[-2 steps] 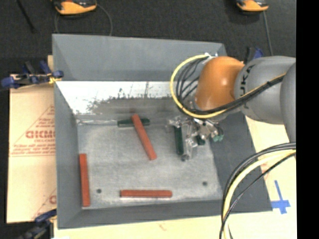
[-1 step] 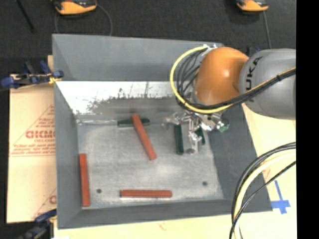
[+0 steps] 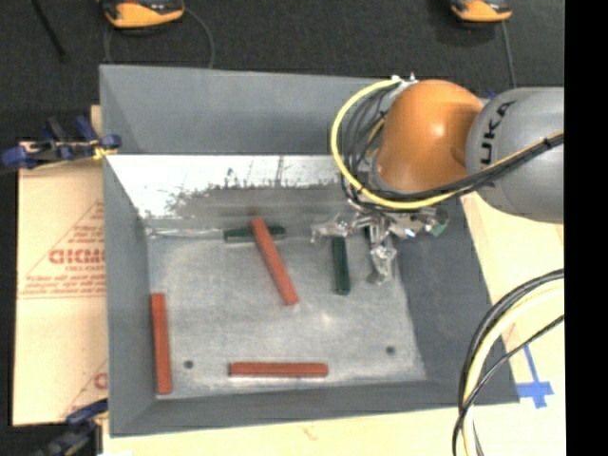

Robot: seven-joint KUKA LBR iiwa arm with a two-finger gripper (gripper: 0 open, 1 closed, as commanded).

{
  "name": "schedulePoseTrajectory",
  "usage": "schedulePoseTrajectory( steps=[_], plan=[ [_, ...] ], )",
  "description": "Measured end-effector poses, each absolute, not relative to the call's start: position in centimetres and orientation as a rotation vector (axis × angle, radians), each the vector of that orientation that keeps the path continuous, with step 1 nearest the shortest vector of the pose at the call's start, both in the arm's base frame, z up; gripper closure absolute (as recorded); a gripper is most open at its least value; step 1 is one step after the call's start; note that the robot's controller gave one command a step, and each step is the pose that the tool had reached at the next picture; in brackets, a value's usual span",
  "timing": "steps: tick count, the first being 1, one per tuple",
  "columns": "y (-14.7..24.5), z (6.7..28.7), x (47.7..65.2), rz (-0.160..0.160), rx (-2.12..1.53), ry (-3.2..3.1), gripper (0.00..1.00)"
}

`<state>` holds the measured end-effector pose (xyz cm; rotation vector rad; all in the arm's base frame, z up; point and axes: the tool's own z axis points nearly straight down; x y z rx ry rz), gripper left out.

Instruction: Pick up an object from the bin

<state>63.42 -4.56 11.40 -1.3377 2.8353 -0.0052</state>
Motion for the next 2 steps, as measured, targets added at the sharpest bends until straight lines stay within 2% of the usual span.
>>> schedulePoseTrajectory(
  steps=[1,2],
  plan=[
    [-4.75,7.2,64.24,-0.007,-1.813,2.557,0.0],
    [-4.78,7.46,64.49,-0.004,-1.803,2.56,0.0]
  ],
)
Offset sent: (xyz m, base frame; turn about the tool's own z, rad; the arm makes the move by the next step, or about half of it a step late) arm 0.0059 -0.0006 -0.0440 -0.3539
